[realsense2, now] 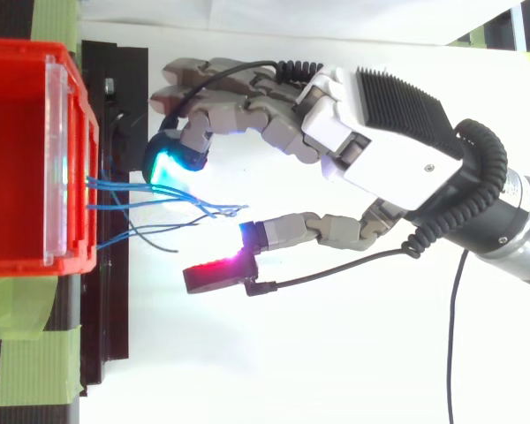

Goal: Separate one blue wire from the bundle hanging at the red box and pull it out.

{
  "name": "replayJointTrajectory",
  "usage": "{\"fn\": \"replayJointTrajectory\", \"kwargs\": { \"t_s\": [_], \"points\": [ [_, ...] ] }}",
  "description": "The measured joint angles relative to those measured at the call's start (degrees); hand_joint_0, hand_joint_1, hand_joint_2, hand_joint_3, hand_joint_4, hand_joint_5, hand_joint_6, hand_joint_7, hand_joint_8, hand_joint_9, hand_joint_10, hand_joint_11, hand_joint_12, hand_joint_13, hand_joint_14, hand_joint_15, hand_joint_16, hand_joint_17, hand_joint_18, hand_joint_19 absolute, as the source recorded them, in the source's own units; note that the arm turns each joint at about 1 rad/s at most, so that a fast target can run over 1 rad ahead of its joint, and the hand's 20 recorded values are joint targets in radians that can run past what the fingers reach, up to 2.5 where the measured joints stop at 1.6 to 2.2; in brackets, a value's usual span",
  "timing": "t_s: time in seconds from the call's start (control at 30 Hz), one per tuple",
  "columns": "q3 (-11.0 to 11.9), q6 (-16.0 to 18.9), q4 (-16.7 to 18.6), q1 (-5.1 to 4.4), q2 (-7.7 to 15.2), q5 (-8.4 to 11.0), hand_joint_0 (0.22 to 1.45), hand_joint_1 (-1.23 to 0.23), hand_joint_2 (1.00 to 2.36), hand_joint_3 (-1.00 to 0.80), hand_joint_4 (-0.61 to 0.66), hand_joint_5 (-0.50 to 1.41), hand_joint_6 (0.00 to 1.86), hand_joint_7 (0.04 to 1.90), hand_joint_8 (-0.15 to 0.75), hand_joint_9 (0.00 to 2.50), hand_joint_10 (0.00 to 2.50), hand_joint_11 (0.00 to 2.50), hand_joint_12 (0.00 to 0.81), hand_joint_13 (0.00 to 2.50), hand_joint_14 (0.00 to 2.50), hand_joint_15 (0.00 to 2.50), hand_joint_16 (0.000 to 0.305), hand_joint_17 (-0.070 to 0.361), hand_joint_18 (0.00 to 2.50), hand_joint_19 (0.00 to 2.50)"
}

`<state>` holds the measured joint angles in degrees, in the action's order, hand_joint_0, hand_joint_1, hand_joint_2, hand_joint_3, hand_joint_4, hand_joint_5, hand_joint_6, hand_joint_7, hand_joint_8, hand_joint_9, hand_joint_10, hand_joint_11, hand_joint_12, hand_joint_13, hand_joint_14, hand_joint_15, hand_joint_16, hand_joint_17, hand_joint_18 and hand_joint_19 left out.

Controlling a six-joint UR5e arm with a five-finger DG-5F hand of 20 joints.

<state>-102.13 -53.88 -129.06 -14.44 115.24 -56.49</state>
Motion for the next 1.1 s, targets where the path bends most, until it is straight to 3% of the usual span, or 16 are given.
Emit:
{"fn": "replayJointTrajectory", "kwargs": {
  "t_s": [0.27,0.5,0.87,1.1],
  "points": [
    [0.0,-0.01,-0.05,0.36,-0.34,-0.12,0.58,-0.68,1.01,-0.42,0.25,-0.12,0.6,1.14,0.331,0.53,0.0,0.13,0.406,0.39,0.0,0.15,0.054,0.122,0.44,0.14],
    [0.0,-0.1,-0.49,0.6,-1.39,-0.12,0.59,-0.7,1.01,-0.4,0.24,-0.13,0.67,1.02,0.332,0.54,0.0,0.13,0.403,0.41,0.0,0.16,0.053,0.119,0.47,0.14],
    [0.0,-0.71,-0.87,0.68,-1.47,0.07,0.57,-0.71,1.01,-0.43,0.24,-0.13,0.63,1.09,0.331,0.53,0.0,0.13,0.408,0.43,0.01,0.18,0.053,0.12,0.48,0.16],
    [0.0,-3.49,-1.86,0.67,-1.37,0.04,0.57,-0.7,1.01,-0.43,0.25,-0.13,0.61,1.11,0.334,0.53,0.0,0.14,0.41,0.43,0.0,0.18,0.054,0.121,0.48,0.17]
  ]
}}
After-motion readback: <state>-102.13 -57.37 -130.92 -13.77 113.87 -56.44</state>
